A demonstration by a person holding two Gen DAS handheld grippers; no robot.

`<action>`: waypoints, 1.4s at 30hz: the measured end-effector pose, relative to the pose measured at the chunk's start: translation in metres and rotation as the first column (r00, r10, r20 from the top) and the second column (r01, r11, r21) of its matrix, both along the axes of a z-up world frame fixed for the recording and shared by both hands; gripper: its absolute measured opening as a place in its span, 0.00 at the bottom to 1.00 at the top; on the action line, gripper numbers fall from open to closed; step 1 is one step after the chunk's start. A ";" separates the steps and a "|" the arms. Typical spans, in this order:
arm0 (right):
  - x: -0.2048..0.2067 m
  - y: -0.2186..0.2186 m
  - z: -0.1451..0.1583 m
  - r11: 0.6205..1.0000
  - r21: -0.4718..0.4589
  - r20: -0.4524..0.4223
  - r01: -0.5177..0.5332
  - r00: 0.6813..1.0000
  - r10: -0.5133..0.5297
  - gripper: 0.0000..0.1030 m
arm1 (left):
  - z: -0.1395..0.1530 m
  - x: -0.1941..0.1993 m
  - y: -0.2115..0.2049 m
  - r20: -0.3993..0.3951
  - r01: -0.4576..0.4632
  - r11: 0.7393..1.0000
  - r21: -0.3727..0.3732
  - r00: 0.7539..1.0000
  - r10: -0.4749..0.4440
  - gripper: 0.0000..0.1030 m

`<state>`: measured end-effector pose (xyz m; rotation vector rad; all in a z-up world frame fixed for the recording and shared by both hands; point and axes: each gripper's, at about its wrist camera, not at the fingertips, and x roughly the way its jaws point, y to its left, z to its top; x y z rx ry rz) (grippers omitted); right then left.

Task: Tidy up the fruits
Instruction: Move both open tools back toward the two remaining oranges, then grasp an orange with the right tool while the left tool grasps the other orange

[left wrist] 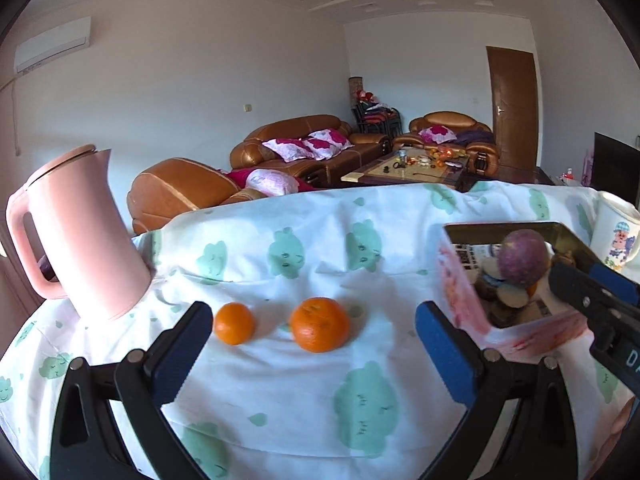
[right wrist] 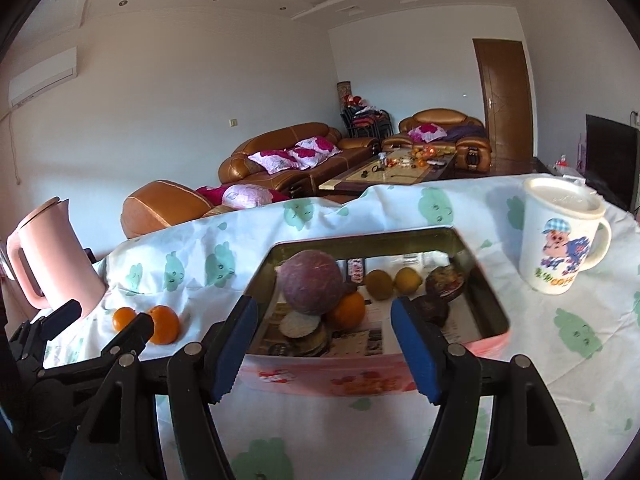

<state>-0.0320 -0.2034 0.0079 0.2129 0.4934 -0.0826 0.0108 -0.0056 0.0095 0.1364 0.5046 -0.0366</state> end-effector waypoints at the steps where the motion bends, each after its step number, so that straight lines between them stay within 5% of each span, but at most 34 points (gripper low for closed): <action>1: 0.004 0.006 -0.002 1.000 0.009 -0.009 -0.015 1.000 0.016 0.69 | 0.000 0.006 0.011 -0.006 -0.023 1.000 -0.004 1.000 0.023 1.00; 12: 0.054 0.102 -0.010 0.971 -0.009 -0.118 -0.238 0.965 0.235 0.69 | -0.012 0.052 0.139 -0.106 -0.296 0.952 -0.083 0.952 0.287 1.00; 19: 0.100 0.160 -0.024 0.923 -0.086 -0.253 -0.374 0.905 0.343 0.69 | -0.015 0.059 0.166 -0.151 -0.345 0.930 -0.128 0.933 0.326 1.00; 24: 0.127 0.169 -0.042 0.932 -0.054 -0.355 -0.357 0.880 0.317 0.67 | -0.017 0.064 0.164 -0.161 -0.324 0.938 -0.126 0.939 0.303 1.00; 27: 0.131 0.170 -0.049 0.932 -0.058 -0.385 -0.357 0.870 0.309 0.47 | -0.016 0.065 0.160 -0.157 -0.305 0.944 -0.121 0.945 0.286 1.00; 31: 0.120 0.164 -0.049 0.925 -0.044 -0.380 -0.377 0.863 0.334 0.47 | -0.017 0.065 0.154 -0.152 -0.269 0.955 -0.121 0.956 0.250 1.00; 37: 0.067 0.138 -0.029 0.934 -0.100 -0.265 -0.344 0.914 0.308 0.47 | -0.013 0.059 0.125 -0.130 -0.109 0.983 -0.149 0.987 0.090 0.97; 42: 0.027 0.111 -0.019 0.940 -0.167 -0.193 -0.297 0.945 0.264 0.47 | -0.019 0.066 0.094 -0.167 -0.021 0.994 -0.105 0.986 0.003 0.84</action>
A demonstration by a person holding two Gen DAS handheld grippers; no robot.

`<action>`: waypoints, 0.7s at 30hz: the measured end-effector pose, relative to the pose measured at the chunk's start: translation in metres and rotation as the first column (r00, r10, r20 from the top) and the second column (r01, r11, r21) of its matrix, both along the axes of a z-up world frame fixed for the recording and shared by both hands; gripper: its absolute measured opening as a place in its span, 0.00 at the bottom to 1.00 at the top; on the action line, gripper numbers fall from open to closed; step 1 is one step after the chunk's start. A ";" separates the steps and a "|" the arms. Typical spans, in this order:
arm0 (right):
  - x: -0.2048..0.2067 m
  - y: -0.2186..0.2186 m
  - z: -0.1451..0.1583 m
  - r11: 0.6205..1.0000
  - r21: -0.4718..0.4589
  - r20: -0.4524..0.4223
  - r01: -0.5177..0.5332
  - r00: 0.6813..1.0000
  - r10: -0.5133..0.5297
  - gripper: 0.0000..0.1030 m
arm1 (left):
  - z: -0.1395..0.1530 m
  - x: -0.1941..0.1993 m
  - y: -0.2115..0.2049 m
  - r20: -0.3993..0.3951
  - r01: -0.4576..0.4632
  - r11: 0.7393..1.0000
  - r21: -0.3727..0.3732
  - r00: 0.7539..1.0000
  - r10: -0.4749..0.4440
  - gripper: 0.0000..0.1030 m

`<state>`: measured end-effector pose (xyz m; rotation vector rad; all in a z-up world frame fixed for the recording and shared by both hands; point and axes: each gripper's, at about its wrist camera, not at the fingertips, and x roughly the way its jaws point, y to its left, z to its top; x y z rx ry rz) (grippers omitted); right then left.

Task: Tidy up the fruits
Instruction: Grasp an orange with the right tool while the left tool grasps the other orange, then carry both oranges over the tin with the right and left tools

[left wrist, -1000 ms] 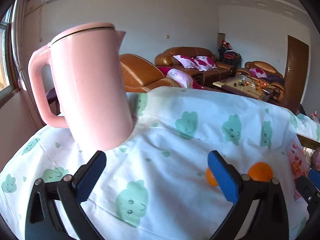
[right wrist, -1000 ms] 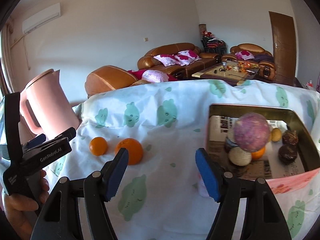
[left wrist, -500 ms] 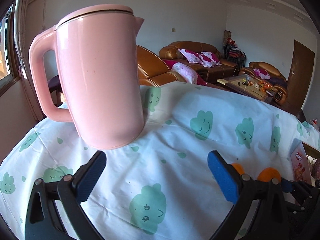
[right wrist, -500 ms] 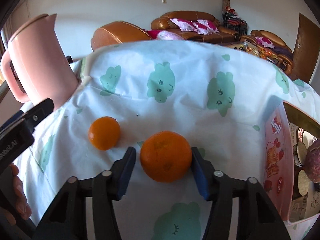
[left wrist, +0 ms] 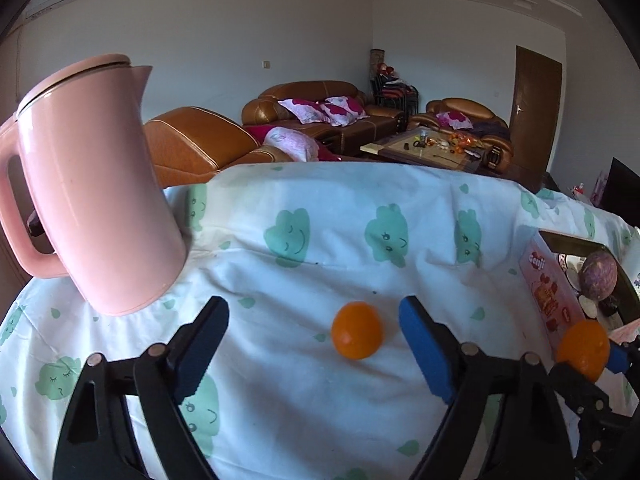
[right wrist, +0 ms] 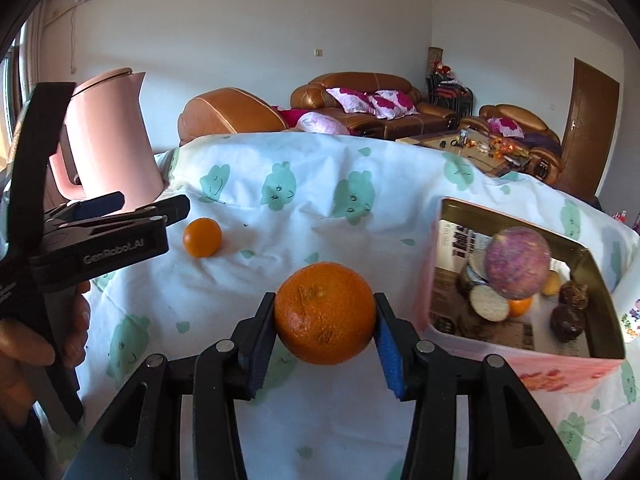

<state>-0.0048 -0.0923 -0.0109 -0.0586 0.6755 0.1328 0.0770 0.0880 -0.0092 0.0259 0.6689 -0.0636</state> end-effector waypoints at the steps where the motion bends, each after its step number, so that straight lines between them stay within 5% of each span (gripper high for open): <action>1: -0.005 -0.006 0.002 1.000 0.009 0.011 0.011 1.000 -0.011 0.47 | -0.002 0.005 -0.005 -0.026 0.015 1.000 -0.006 1.000 -0.015 0.83; 10: -0.008 -0.029 0.006 0.995 0.092 0.029 0.045 0.998 -0.048 0.47 | -0.037 0.046 -0.038 -0.228 0.050 0.996 0.075 0.973 -0.032 0.50; 14: -0.005 -0.025 0.004 0.996 0.089 0.019 0.027 0.999 -0.028 0.47 | -0.036 0.045 -0.036 -0.227 0.067 0.997 0.033 0.972 -0.058 0.35; 21: -0.004 -0.025 0.003 0.995 0.095 0.027 0.031 0.999 -0.034 0.47 | -0.023 0.032 -0.032 -0.144 0.037 0.998 0.047 0.989 -0.030 0.34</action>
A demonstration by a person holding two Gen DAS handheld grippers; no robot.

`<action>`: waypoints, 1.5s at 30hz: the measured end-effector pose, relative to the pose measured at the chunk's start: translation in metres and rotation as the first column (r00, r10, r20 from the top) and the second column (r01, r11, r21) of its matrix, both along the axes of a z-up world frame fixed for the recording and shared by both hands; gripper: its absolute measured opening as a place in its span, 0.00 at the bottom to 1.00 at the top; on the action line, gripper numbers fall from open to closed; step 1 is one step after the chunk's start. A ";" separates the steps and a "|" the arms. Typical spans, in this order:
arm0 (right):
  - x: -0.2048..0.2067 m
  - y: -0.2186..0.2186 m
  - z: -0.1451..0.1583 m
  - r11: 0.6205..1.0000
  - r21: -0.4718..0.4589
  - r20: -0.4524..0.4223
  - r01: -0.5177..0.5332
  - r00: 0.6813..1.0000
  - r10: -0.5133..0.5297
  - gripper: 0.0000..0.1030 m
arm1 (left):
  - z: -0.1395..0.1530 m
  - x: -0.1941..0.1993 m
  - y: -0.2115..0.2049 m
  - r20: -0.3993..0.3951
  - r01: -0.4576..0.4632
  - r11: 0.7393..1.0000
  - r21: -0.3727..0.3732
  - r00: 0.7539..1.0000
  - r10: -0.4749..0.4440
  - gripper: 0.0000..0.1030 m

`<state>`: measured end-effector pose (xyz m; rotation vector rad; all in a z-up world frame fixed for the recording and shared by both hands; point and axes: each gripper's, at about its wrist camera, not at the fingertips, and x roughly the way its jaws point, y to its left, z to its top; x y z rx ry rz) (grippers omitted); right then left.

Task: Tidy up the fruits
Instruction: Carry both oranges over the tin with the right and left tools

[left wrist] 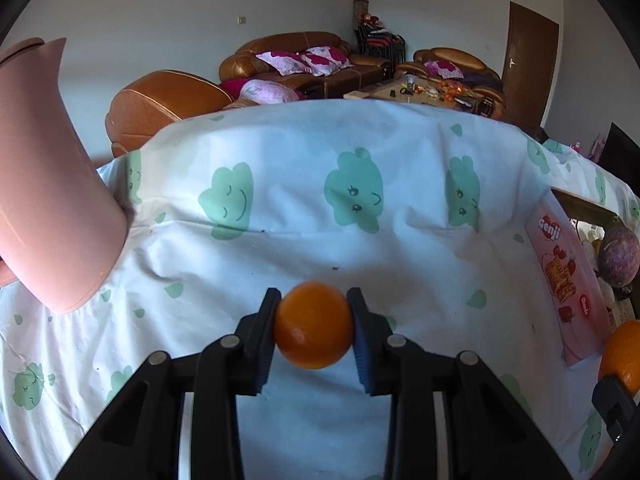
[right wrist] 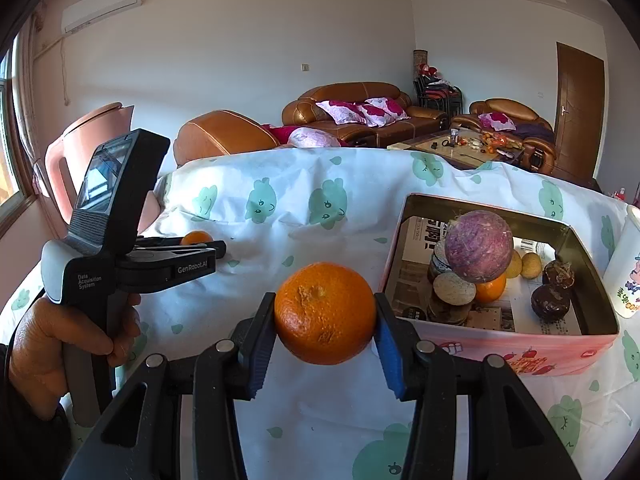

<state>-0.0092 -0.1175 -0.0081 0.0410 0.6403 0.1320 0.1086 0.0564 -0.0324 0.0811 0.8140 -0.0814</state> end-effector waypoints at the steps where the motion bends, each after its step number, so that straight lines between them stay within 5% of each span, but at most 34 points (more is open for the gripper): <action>1: -0.001 -0.001 0.001 1.000 0.004 0.006 0.003 1.000 -0.003 0.47 | 0.004 -0.005 0.000 0.035 -0.010 1.000 0.010 0.999 0.010 0.34; 6: -0.009 -0.005 0.008 0.999 0.002 0.078 0.033 0.996 -0.033 0.47 | 0.021 -0.027 -0.003 0.161 -0.054 0.998 0.012 0.986 0.051 0.34; 21: -0.026 -0.009 0.017 0.996 -0.058 0.142 0.062 0.988 -0.053 0.47 | 0.034 -0.093 -0.045 0.224 -0.030 0.999 -0.039 0.974 0.038 0.34; 45: -0.067 -0.133 0.032 0.965 -0.041 0.210 0.257 0.947 -0.243 0.47 | 0.049 -0.132 -0.152 0.288 0.153 0.988 -0.017 0.947 -0.141 0.34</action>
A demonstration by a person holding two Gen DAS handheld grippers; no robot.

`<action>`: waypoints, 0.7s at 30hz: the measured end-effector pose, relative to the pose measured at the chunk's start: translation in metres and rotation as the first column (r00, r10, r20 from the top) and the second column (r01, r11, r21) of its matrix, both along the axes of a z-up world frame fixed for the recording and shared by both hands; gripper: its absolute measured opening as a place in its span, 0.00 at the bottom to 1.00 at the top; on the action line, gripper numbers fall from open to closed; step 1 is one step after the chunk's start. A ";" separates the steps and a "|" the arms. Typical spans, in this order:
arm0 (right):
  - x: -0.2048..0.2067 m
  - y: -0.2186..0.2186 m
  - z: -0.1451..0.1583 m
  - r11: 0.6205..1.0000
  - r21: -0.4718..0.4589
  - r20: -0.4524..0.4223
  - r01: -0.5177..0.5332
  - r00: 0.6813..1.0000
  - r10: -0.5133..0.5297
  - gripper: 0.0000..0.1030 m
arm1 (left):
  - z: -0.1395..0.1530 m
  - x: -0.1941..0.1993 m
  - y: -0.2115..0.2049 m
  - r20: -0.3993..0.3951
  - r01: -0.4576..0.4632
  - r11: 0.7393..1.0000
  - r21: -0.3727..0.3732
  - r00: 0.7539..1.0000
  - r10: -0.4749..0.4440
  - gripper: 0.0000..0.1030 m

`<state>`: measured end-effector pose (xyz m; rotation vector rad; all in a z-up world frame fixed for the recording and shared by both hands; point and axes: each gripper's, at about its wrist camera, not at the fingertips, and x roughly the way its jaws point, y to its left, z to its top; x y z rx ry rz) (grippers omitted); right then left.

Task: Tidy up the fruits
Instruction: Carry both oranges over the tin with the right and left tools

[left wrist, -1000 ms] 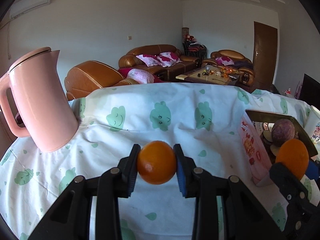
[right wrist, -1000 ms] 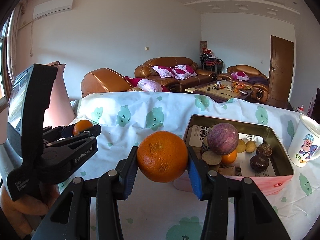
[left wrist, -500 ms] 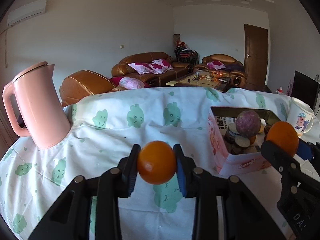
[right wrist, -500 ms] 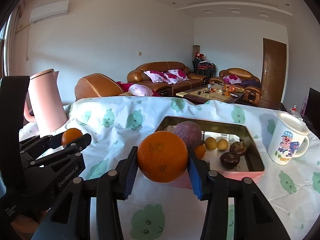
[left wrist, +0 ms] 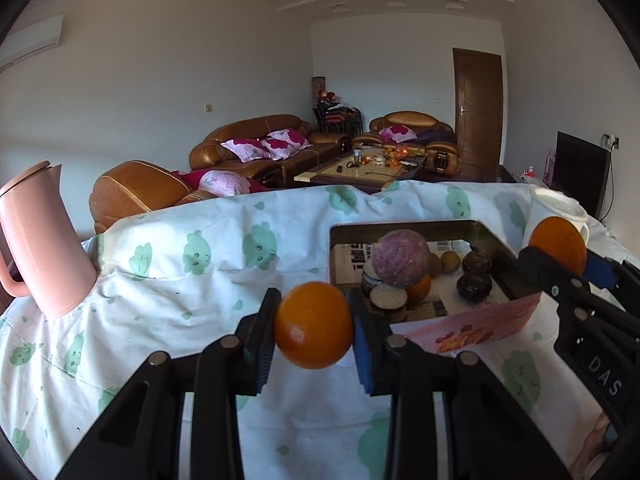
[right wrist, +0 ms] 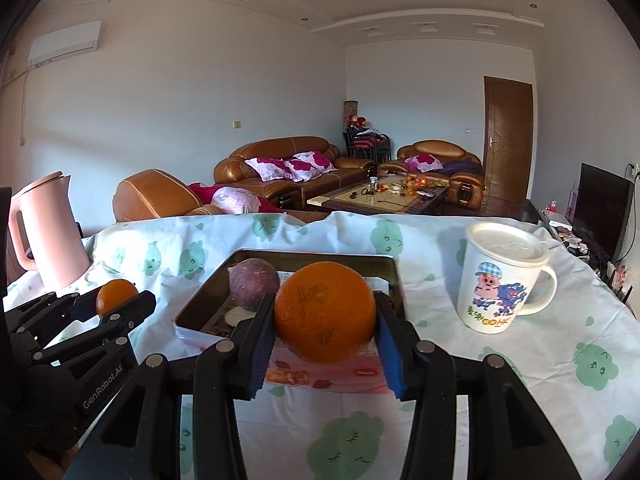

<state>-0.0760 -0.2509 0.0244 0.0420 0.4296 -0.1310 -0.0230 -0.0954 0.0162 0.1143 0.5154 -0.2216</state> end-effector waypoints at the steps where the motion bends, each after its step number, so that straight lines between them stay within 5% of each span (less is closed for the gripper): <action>1: -0.001 -0.006 0.001 1.000 0.000 0.002 0.012 1.000 -0.012 0.47 | 0.001 0.000 -0.003 -0.003 0.013 1.000 -0.009 1.000 -0.013 0.34; 12: 0.003 -0.058 0.005 0.988 0.032 0.009 0.149 0.989 -0.150 0.47 | 0.002 0.014 -0.056 -0.031 0.132 0.988 -0.079 0.990 -0.135 0.34; 21: 0.037 -0.064 0.007 0.991 0.003 -0.037 0.137 0.990 -0.137 0.47 | -0.005 0.033 -0.081 -0.058 0.167 0.981 -0.104 0.983 -0.173 0.34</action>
